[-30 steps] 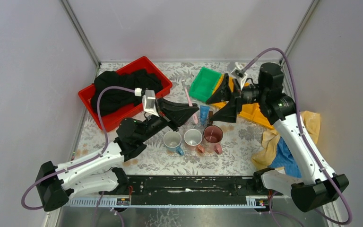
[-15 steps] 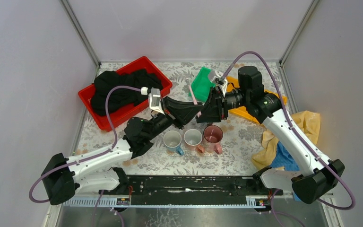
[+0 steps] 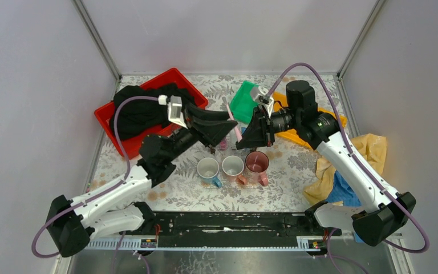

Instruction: Prepare toiletry sets of a toothbrush and toothpaste on the tray

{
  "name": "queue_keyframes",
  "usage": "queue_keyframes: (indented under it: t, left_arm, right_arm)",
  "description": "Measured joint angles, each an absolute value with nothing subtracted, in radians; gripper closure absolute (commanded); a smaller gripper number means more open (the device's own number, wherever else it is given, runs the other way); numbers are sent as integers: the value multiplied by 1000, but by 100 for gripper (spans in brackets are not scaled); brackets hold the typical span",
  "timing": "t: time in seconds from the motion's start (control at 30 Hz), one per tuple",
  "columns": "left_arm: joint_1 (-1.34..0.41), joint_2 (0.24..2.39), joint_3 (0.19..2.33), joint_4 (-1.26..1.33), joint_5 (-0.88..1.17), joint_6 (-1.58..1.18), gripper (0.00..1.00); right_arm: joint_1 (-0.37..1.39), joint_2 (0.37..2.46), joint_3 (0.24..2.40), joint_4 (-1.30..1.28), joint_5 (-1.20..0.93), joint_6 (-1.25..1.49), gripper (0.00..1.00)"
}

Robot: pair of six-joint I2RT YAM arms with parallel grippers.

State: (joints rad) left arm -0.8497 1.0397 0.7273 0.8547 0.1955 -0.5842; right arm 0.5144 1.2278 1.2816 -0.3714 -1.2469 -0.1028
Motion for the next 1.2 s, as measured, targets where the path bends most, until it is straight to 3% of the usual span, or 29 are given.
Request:
queue_keyframes:
  t: [0.27, 0.37, 0.47, 0.57, 0.6, 0.63, 0.77, 0.83, 0.93, 1.2]
  left_arm:
    - [-726, 1050, 913, 618, 404, -616, 55]
    - [-725, 1065, 973, 554, 463, -609, 72]
    - [-726, 1076, 1000, 502, 501, -598, 76]
    - [-725, 1083, 1010, 454, 521, -586, 99]
    - [-725, 1084, 1011, 442, 527, -581, 100]
    - [-725, 1084, 1014, 433, 532, -578, 100]
    - [-719, 1080, 1021, 402, 554, -543, 100]
    - [-715, 1066, 1019, 362, 564, -497, 100]
    - [-710, 1003, 983, 282, 551, -370, 100]
    - [-709, 790, 714, 205, 464, -138, 100]
  right_arm:
    - [522, 1228, 1282, -419, -1237, -150, 100]
    - [527, 1228, 1282, -433, -1236, -159, 100]
    - [527, 1228, 1282, -437, -1230, -165, 100]
    - [528, 1228, 1282, -437, -1226, -169, 100]
    - [529, 1228, 1282, -437, -1223, -170, 98]
    - [529, 1228, 1282, -440, -1220, -174, 90]
    - [530, 1228, 1282, -451, -1211, -184, 31]
    - [530, 1228, 1280, -466, -1205, -197, 15]
    - [521, 1226, 1278, -496, -1192, -238, 8]
    - [297, 1150, 1148, -467, -1184, -267, 5]
